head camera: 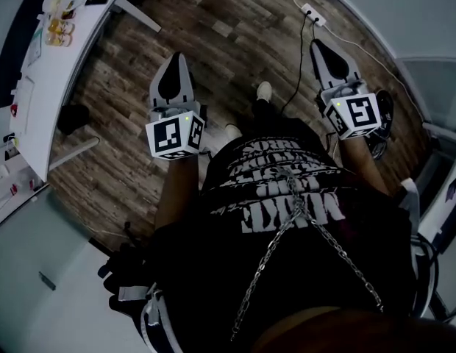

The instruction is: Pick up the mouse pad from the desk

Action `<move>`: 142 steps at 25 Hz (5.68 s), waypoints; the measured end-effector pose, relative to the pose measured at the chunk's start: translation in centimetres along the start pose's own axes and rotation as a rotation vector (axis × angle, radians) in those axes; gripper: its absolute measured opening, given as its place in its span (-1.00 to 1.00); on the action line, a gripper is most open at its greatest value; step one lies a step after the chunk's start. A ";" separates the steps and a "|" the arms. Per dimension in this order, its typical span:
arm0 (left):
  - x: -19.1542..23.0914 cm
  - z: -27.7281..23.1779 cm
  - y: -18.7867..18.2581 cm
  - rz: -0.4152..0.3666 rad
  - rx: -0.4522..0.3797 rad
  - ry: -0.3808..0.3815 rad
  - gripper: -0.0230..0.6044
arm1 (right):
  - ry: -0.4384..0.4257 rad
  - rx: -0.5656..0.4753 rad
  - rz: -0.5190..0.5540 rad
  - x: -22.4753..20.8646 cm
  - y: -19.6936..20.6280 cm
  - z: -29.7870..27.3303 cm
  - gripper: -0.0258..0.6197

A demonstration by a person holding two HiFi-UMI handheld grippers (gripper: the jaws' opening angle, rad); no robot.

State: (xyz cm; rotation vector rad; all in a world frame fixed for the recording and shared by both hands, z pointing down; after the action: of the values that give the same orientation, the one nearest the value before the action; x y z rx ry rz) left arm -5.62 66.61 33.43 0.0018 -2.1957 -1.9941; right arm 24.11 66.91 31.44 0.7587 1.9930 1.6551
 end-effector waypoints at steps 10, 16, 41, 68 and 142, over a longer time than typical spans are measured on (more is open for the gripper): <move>-1.7 -10.0 0.1 0.000 0.031 -0.044 -0.90 | -0.049 0.020 -0.025 -9.5 -0.4 -5.9 -0.92; -3.5 -14.1 0.2 0.000 0.044 -0.069 -0.90 | -0.087 0.004 -0.103 -14.0 -0.1 -7.6 -0.92; -6.3 -19.9 -3.4 -0.028 -0.039 -0.090 -0.90 | -0.122 -0.068 -0.090 -20.7 -3.0 -10.0 -0.92; 5.1 -31.2 -6.1 0.019 -0.035 0.014 -0.90 | -0.181 -0.071 0.025 -18.6 -11.0 -29.0 -0.92; 1.4 -71.3 -7.1 -0.089 0.032 -0.186 -0.90 | -0.301 -0.056 0.052 -46.9 -13.1 -57.7 -0.90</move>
State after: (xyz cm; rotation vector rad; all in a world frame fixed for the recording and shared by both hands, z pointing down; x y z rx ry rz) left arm 1.48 -4.69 32.80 -0.0872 -2.3802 -2.0819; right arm 20.58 -8.48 28.89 0.9822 1.7249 1.5151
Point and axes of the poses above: the fingertips, and each gripper's own axes: z backward along the fingers, x to its left, y out of its underside, the point moved 4 cm from there along z, backward along the fingers, and after that the axes turned 13 degrees about -y, right-handed, at the moved point
